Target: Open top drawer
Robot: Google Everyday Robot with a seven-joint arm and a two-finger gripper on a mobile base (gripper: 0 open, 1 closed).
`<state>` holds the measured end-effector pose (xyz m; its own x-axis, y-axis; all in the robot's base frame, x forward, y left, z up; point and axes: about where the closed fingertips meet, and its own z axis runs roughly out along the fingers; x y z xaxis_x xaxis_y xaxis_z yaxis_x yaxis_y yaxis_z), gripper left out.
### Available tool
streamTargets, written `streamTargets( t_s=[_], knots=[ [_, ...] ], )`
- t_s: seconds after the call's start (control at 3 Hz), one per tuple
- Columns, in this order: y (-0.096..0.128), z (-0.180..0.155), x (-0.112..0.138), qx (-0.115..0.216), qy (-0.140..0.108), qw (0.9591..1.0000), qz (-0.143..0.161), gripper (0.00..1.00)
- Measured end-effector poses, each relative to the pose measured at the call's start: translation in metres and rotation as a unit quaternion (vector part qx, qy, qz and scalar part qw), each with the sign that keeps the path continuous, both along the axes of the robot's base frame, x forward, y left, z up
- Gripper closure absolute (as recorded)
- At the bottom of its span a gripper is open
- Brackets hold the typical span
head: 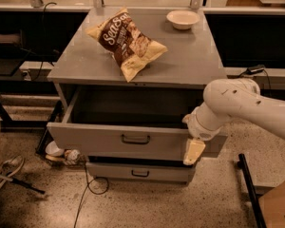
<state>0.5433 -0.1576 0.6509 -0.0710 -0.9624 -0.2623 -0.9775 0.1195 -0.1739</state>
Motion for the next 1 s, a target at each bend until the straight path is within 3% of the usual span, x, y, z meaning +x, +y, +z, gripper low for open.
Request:
streamTargets(
  t_s=[0.33,0.67,1.0],
  knots=[
    [-0.009,-0.004,-0.014,-0.026,0.03,0.999,-0.021,0.38],
    [-0.017,-0.002,-0.05,-0.045,0.059,0.9959,-0.052,0.7],
    [-0.017,-0.002,-0.05,-0.045,0.059,0.9959,-0.052,0.94]
  ],
)
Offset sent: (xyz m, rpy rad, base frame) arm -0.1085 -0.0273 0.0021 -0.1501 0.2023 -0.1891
